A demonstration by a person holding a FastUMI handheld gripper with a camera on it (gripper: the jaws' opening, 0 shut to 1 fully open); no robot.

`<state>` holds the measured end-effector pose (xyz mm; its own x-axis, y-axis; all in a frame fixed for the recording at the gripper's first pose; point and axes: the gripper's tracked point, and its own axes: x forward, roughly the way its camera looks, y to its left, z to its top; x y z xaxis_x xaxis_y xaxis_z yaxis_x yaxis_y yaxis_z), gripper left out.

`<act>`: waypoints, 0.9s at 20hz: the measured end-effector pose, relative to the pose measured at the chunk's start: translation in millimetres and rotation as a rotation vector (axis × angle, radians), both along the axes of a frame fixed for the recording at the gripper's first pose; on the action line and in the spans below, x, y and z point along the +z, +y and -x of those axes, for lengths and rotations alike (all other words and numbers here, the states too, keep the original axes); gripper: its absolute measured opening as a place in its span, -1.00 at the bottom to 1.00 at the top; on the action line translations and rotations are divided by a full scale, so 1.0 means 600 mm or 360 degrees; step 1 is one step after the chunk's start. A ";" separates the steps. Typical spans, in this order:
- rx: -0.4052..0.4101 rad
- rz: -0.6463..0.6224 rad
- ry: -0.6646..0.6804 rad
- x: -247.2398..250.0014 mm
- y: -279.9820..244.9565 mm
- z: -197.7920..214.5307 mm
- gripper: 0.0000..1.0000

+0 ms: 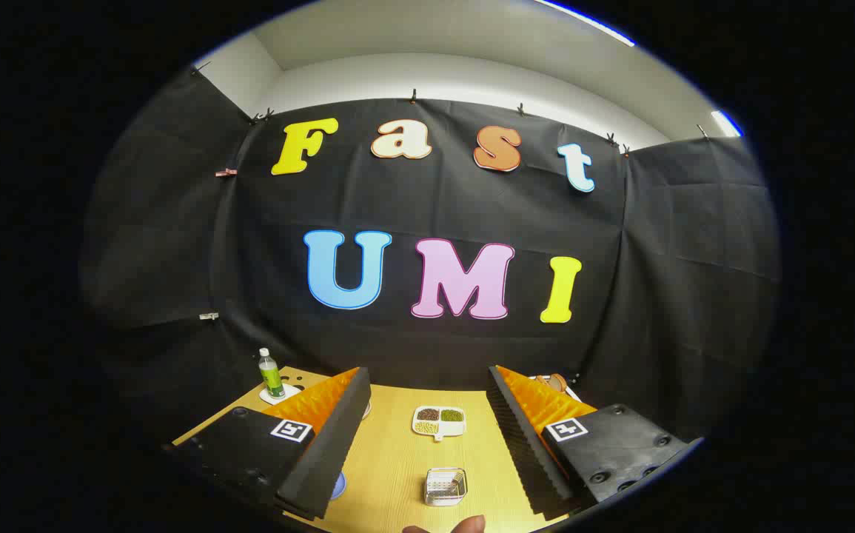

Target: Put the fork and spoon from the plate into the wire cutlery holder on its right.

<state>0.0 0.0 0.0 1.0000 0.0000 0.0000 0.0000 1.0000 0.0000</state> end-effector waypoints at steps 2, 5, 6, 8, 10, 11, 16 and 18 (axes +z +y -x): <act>0.0004 0.0010 -0.0002 0.000 0.002 0.002 0.97; -0.0005 0.0028 -0.0012 0.003 -0.001 0.005 0.97; -0.0003 0.0026 -0.0012 0.001 0.000 0.004 0.97; -0.0005 0.0024 -0.0007 -0.002 -0.001 0.006 0.97; -0.0024 0.0030 -0.0006 -0.003 -0.006 0.008 0.97; -0.0028 0.0031 -0.0002 -0.005 -0.008 0.010 0.97; -0.0005 0.0024 0.0012 -0.010 0.001 0.012 0.97; 0.0020 0.0033 0.0021 -0.013 0.008 0.013 0.97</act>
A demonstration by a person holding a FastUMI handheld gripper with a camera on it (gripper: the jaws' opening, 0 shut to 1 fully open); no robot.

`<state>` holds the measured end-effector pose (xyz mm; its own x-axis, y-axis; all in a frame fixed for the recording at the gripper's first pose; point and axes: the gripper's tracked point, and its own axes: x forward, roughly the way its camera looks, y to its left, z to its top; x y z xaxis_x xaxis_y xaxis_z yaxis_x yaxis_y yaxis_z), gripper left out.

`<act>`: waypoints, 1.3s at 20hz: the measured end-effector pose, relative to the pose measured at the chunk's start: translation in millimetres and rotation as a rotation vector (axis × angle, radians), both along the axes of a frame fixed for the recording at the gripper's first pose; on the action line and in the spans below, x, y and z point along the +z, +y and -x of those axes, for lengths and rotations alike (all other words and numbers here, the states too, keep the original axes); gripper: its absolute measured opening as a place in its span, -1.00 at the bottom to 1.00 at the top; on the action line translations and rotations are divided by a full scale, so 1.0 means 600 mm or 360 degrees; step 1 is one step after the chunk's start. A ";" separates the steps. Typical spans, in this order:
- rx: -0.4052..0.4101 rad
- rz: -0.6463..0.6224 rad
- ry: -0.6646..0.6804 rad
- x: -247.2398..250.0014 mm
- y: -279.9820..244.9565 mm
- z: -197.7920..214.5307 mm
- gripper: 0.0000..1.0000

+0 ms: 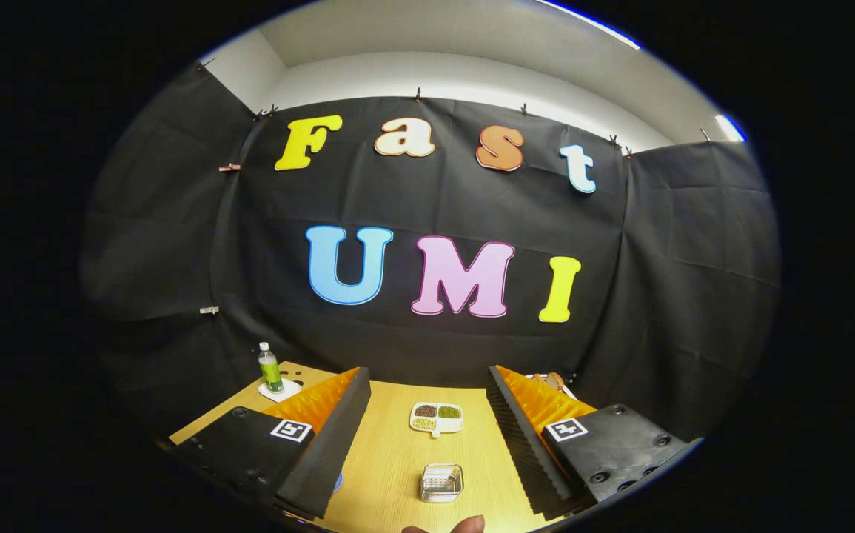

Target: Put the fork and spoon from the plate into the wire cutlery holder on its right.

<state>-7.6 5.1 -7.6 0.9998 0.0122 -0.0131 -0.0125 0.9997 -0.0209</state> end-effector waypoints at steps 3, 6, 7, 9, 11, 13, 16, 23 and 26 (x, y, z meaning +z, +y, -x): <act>0.0091 -0.0007 0.0061 -0.016 0.024 -0.002 0.96; 0.0195 -0.0037 0.0164 -0.043 0.056 -0.007 0.96; 0.0240 -0.0057 0.0214 -0.057 0.070 -0.009 0.96; 0.0318 -0.0110 0.0335 -0.089 0.099 -0.011 0.97; 0.0374 -0.0151 0.0471 -0.125 0.126 -0.012 0.97; 0.0418 -0.0171 0.0618 -0.165 0.153 -0.015 0.97; 0.0478 -0.0179 0.0822 -0.227 0.195 -0.022 1.00; 0.0593 -0.0076 0.1189 -0.370 0.273 -0.043 1.00; 0.0624 -0.0013 0.1331 -0.435 0.298 -0.054 1.00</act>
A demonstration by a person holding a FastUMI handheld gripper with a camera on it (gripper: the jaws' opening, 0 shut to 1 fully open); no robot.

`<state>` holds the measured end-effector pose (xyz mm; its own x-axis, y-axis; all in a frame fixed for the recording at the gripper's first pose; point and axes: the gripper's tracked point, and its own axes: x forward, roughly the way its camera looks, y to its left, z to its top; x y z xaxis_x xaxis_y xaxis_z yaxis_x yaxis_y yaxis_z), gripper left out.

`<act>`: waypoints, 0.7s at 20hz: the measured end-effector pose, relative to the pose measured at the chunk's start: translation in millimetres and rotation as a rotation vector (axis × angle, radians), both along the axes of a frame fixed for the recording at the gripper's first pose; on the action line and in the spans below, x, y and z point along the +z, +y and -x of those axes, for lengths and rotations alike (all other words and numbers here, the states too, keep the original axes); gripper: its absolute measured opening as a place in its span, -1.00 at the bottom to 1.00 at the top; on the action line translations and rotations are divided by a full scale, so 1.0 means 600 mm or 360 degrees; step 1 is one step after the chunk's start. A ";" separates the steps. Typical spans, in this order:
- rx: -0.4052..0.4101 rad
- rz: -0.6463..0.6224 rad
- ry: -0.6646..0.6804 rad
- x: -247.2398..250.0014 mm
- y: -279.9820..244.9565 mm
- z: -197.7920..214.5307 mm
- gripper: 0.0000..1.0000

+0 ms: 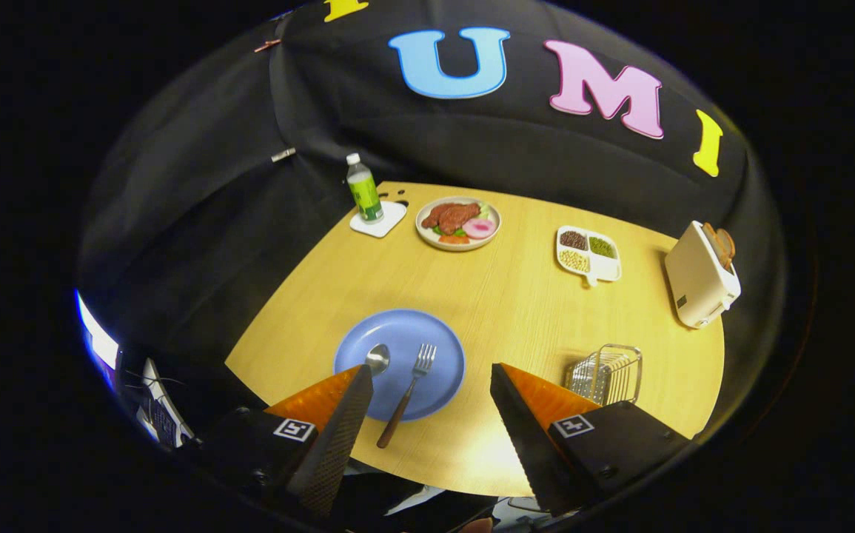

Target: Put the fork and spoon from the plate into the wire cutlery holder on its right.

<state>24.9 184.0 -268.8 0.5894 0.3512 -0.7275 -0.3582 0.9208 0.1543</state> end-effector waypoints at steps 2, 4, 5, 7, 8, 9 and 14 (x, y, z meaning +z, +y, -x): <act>0.0039 0.0033 0.0100 -0.044 0.020 -0.006 1.00; 0.0077 0.0059 0.0192 -0.081 0.044 -0.007 0.92; 0.0084 0.0074 0.0235 -0.100 0.054 -0.010 0.88; 0.0071 0.0110 0.0343 -0.142 0.068 -0.009 0.74; 0.0055 0.0118 0.0397 -0.163 0.076 -0.007 0.68; 0.0040 0.0132 0.0444 -0.182 0.082 -0.005 0.63; -0.0027 0.0205 0.0586 -0.253 0.096 -0.009 0.38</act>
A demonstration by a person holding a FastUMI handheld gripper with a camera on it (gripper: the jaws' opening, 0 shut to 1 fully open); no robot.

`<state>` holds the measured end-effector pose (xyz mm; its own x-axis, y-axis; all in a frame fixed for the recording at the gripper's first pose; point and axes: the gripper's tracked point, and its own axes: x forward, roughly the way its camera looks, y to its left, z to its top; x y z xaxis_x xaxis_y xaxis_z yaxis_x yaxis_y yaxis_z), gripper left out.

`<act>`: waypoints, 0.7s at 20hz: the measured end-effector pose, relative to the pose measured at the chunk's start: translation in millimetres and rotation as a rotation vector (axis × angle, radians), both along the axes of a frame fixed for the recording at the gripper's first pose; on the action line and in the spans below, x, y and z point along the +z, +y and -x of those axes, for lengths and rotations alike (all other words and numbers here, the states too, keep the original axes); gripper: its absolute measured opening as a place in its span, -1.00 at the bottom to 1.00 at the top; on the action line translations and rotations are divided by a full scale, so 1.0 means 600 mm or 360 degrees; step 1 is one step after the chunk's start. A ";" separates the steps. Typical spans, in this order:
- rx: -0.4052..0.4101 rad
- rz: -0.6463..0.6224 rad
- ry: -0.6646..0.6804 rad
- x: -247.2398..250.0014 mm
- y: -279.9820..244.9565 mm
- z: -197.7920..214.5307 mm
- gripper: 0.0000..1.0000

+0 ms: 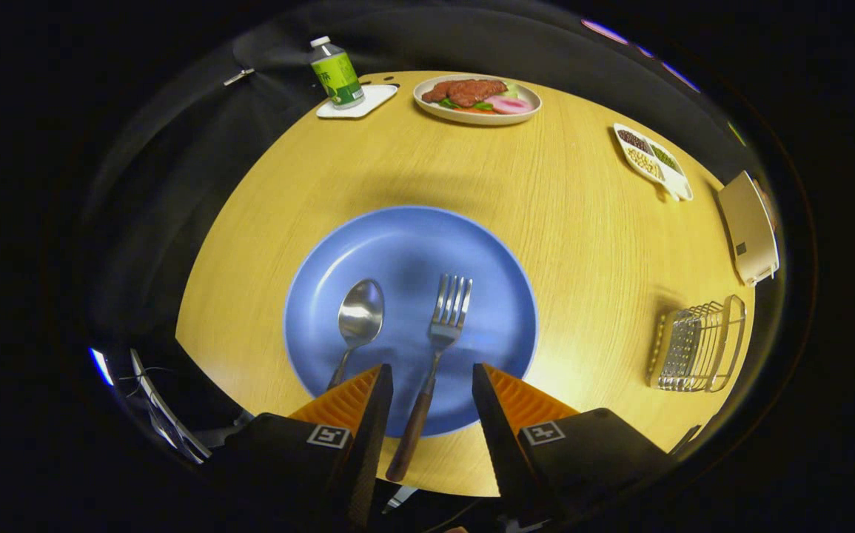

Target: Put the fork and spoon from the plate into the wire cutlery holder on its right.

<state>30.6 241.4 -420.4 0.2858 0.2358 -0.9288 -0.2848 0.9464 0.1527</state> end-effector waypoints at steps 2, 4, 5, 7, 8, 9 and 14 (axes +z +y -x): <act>-0.0035 0.0023 0.0018 -0.015 -0.001 -0.009 0.26; -0.0072 0.0038 0.0065 -0.028 -0.001 -0.010 0.02; -0.0088 0.0031 0.0079 -0.033 0.001 -0.012 -0.09; -0.0112 0.0031 0.0090 -0.039 0.001 -0.019 -0.32; -0.0126 0.0030 0.0095 -0.048 0.002 -0.017 -0.44; -0.0131 0.0032 0.0106 -0.046 0.002 -0.013 -0.55; -0.0090 -0.0048 0.0107 -0.039 0.000 -0.013 -0.85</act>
